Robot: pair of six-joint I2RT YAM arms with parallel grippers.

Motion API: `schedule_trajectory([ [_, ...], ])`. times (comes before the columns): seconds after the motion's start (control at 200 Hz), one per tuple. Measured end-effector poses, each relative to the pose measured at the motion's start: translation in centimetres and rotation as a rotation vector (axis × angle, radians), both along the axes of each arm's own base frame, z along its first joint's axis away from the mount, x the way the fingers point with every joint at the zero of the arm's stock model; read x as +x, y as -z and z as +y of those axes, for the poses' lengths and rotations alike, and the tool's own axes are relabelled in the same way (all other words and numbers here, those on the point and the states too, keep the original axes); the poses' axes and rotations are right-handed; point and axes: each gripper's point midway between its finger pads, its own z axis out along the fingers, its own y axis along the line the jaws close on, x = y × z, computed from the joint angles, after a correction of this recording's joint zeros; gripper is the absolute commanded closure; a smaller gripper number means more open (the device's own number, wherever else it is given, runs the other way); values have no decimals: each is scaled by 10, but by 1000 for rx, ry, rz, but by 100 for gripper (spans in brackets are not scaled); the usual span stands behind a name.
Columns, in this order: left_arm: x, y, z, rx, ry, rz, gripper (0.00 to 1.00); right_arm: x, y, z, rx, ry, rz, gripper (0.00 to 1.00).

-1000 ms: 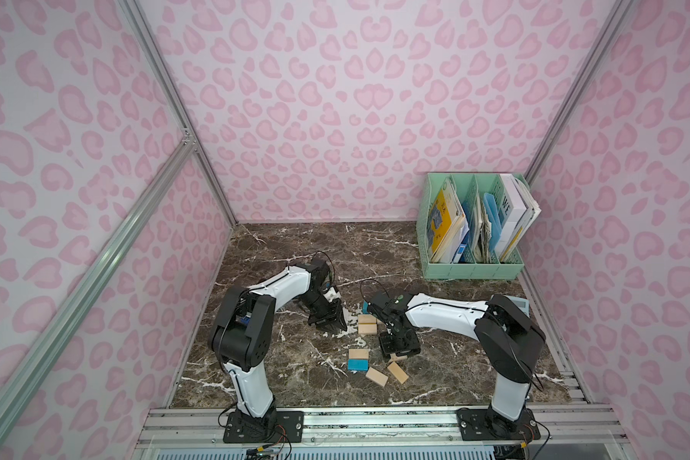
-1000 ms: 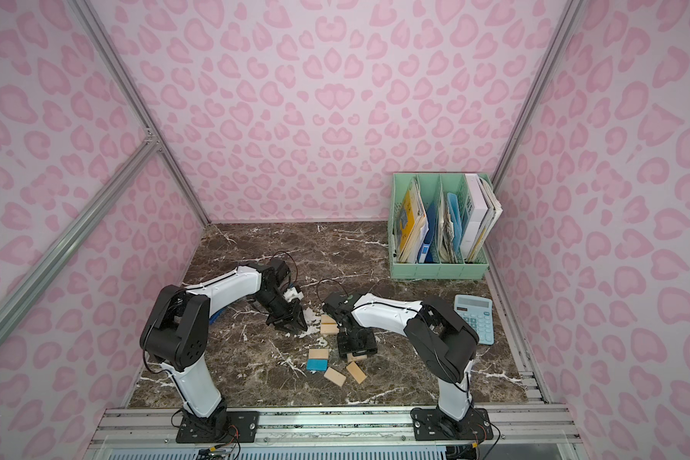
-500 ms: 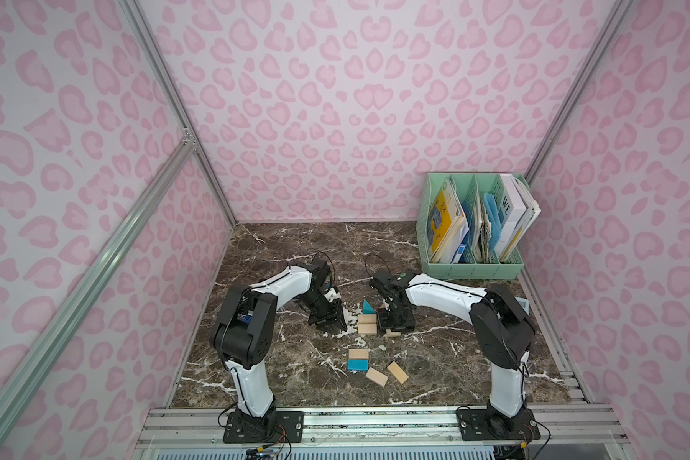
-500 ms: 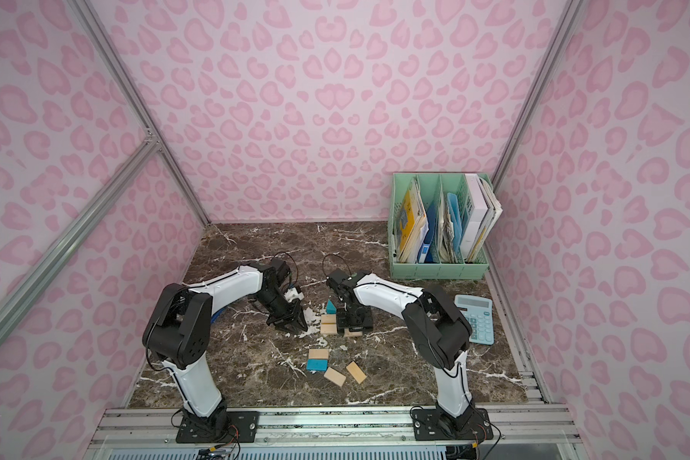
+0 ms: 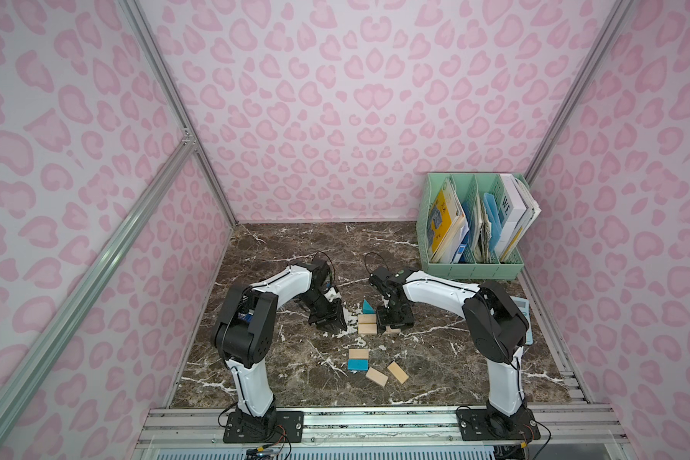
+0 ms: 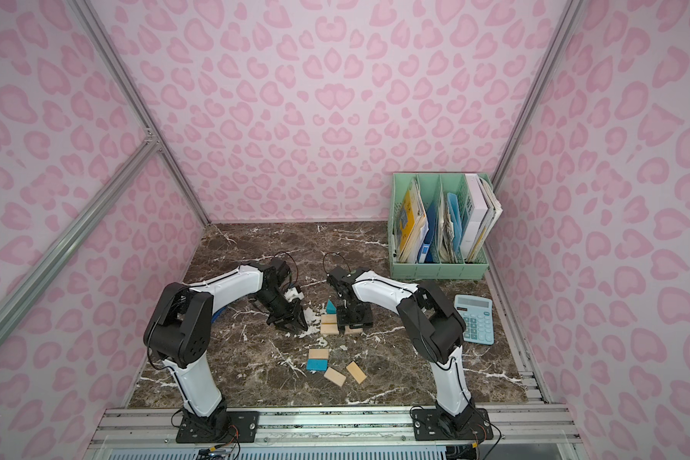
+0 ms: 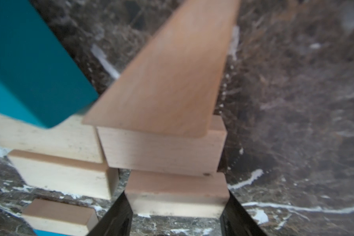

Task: Assemble a carrot with building blocks
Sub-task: Assemble the building block at the center of the board.

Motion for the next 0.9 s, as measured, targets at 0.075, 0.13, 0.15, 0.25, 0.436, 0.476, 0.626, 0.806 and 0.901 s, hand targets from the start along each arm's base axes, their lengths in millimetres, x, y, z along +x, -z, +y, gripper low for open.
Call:
schedule_trajectory([
  [0.075,1,-1,-1,-2,0,-3,62,-1,-1,0,3,-2,0,34],
  [0.13,3,-1,-1,-4,0,-6,62,-1,-2,0,7,-2,0,31],
  [0.15,3,-1,-1,-4,0,-6,62,-1,-2,1,9,-2,0,30],
  [0.25,3,0,-1,-3,0,-2,62,-1,-5,3,27,-3,-2,25],
  [0.436,3,0,-1,-3,0,-2,62,1,-12,7,52,-1,-9,23],
  [0.476,3,0,-1,-3,0,-2,62,1,-14,8,60,-1,-10,23],
  [0.626,2,1,-1,-3,2,0,62,1,-24,10,95,2,-16,24],
  [0.806,2,2,-2,-5,2,7,62,-6,-23,-4,145,50,18,28],
  [0.901,2,3,-2,-5,2,10,62,-10,-21,-9,182,76,40,29],
])
